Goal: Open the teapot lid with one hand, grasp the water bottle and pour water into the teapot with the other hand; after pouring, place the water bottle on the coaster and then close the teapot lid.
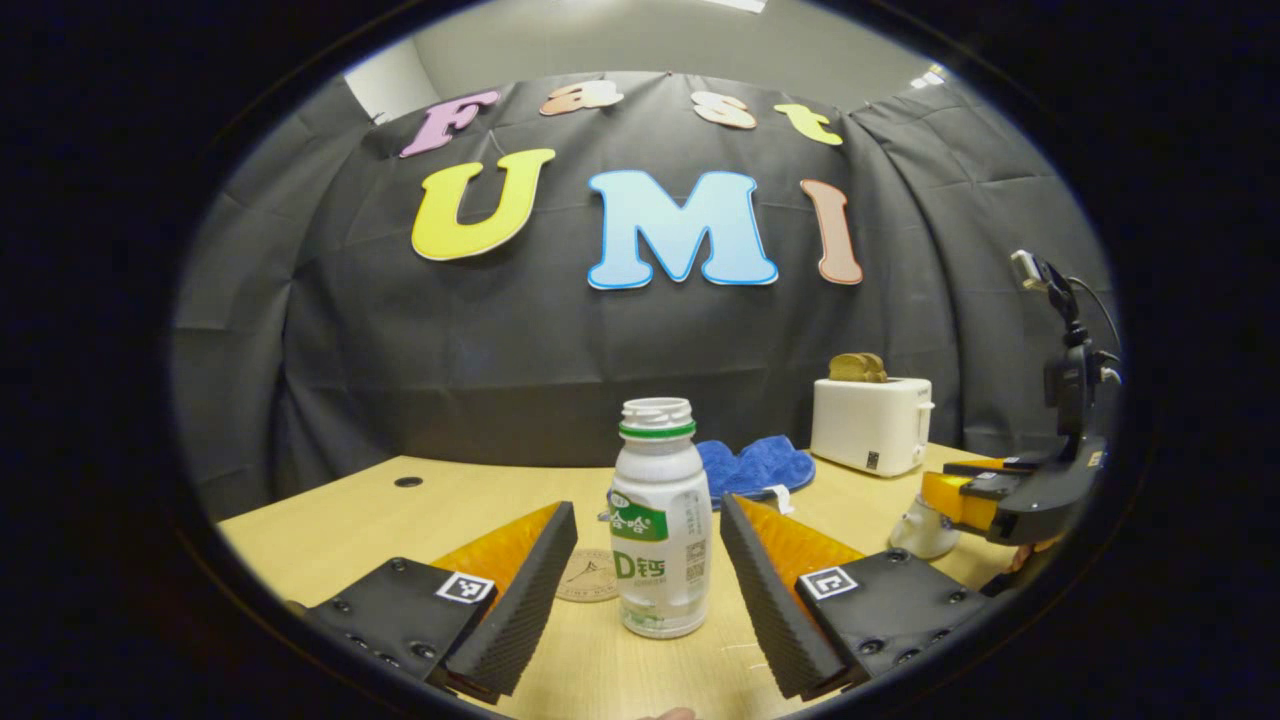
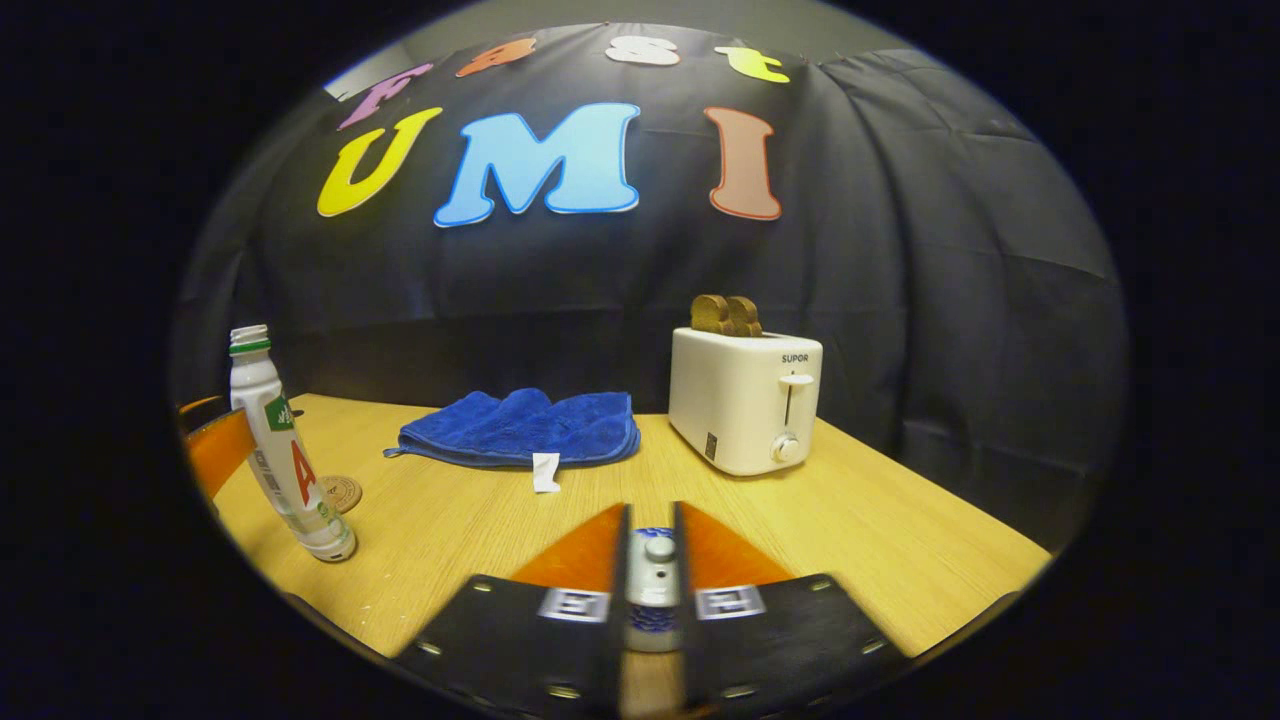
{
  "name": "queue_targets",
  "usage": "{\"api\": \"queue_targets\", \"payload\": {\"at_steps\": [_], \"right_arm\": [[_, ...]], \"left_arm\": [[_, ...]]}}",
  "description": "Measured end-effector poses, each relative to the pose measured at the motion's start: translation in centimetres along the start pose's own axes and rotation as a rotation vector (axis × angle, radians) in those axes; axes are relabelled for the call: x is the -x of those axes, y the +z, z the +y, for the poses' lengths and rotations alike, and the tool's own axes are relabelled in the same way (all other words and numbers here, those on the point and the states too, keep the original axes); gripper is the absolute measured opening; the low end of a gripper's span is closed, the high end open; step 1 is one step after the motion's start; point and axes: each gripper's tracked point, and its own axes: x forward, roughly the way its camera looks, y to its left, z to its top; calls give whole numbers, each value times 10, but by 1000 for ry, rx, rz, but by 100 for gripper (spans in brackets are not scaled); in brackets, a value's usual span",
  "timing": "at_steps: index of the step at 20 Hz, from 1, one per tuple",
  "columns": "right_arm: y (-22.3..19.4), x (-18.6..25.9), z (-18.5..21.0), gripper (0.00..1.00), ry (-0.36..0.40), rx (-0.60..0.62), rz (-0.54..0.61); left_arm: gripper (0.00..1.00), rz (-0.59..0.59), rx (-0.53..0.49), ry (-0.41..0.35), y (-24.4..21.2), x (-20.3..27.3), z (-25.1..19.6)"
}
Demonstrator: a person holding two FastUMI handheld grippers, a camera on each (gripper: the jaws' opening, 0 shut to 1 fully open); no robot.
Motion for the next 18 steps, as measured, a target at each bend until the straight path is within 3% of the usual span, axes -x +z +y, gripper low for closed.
{"api": "queue_targets", "payload": {"at_steps": [1, 5, 10, 12, 13, 14, 18], "right_arm": [[-2, 1, 1, 10, 5, 4, 10], [-1, -2, 2, 10, 30, 15, -4], [34, 23, 15, 10, 56, 72, -162], [32, 31, 27, 10, 91, 79, -175], [30, 34, 30, 10, 105, 89, -178], [32, 37, 32, 10, 109, 104, -188], [37, 45, 35, 10, 124, 111, -216]], "left_arm": [[100, 3, 2, 1, -2, 0, 0], [100, 7, 18, -2, -5, 1, 1], [100, 7, 14, -10, -8, -3, -4], [95, 20, -3, -12, -12, -8, -8], [99, 27, -13, -15, -15, -11, -10], [95, 32, -23, -16, -15, -14, -14], [99, 66, -36, -8, -30, -30, -17]]}}
